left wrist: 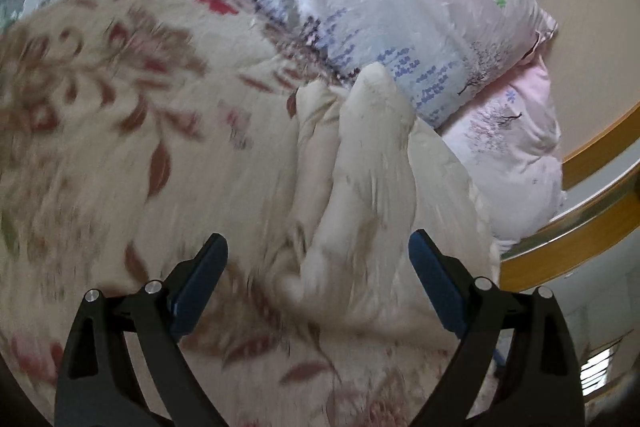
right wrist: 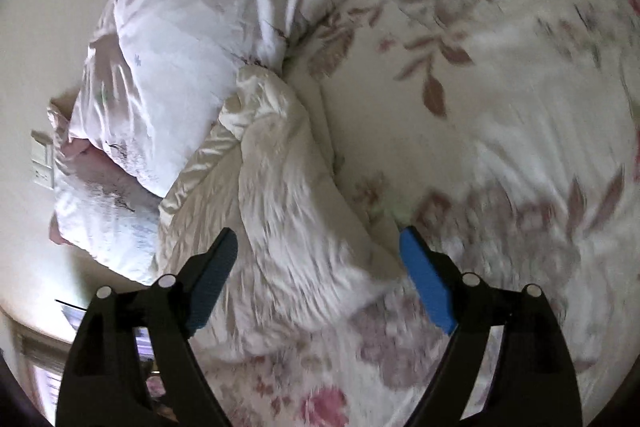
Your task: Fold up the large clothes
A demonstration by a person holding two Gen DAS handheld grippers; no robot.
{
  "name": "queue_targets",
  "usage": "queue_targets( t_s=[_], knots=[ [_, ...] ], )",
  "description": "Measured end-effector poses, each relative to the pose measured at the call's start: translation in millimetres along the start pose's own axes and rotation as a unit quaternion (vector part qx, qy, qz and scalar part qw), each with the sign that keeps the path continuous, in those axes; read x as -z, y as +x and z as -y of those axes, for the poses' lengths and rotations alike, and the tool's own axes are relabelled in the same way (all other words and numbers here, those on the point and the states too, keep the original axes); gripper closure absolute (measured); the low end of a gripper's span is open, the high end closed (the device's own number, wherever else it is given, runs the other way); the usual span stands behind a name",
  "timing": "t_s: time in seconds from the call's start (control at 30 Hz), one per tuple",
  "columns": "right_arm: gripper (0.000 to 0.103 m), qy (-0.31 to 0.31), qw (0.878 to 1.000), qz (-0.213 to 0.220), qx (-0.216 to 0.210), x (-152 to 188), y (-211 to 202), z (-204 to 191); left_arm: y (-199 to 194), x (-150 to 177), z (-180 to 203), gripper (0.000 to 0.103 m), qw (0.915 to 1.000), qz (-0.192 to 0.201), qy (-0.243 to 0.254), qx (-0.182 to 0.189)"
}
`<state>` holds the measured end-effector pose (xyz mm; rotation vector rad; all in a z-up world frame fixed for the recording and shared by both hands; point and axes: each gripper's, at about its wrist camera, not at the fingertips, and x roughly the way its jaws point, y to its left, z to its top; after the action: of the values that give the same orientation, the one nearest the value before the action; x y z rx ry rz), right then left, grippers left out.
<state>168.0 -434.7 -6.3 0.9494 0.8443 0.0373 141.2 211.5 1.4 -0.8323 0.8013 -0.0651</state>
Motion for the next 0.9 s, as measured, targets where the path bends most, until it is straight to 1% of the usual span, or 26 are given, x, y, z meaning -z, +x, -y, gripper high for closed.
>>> queue_targets(
  t_s=[0.07,0.17,0.23,0.3,0.4,0.5,0.57,0.63,0.7,0.77,0.83,0.87,0.9],
  knots=[
    [0.02,0.011,1.0,-0.015,-0.012,7.3,2.4,6.1,-0.5,10.0,-5.2,0.01,0.9998,-0.009,-0.014,0.009],
    [0.02,0.024,0.999,-0.036,-0.019,15.9,11.8,12.0,2.5,24.4,-7.3,0.01,0.999,-0.023,-0.033,0.02],
    [0.02,0.029,0.998,-0.045,-0.021,20.1,17.9,13.8,6.5,31.4,-6.5,0.01,0.9983,-0.029,-0.044,0.026],
    [0.02,0.033,0.997,-0.053,-0.033,24.5,24.4,13.3,10.7,38.7,-4.1,0.01,0.9975,-0.033,-0.053,0.032],
    [0.023,0.031,0.997,-0.053,-0.041,27.0,32.7,7.0,16.9,47.1,5.2,0.01,0.9972,-0.029,-0.057,0.037],
    [0.025,0.032,0.998,-0.042,-0.046,25.8,38.4,2.7,22.6,51.8,11.3,0.01,0.9959,-0.022,-0.074,0.047],
    [0.028,0.037,0.997,-0.035,-0.052,24.6,41.3,2.8,25.1,53.0,14.9,0.01,0.9958,-0.016,-0.08,0.042],
    [0.033,0.039,0.997,-0.029,-0.053,23.2,42.8,3.9,28.4,52.6,17.9,0.01,0.9952,-0.01,-0.088,0.041],
    [0.034,0.041,0.997,-0.023,-0.058,21.6,43.5,4.5,31.9,50.8,20.7,0.011,0.9949,0.0,-0.094,0.037],
    [0.036,0.041,0.997,-0.02,-0.063,20.4,44.2,4.8,36.1,48.4,23.0,0.014,0.9952,0.004,-0.093,0.028],
    [0.04,0.038,0.997,-0.017,-0.061,19.5,44.8,5.0,40.1,46.0,24.4,0.018,0.9962,0.012,-0.084,0.016],
    [0.041,0.036,0.997,-0.014,-0.059,18.7,45.5,4.9,41.4,45.1,24.3,0.022,0.9964,0.015,-0.082,0.014],
    [0.044,0.035,0.998,-0.014,-0.058,18.1,46.1,5.2,42.8,43.8,23.8,0.026,0.9965,0.019,-0.08,0.011]
  ],
)
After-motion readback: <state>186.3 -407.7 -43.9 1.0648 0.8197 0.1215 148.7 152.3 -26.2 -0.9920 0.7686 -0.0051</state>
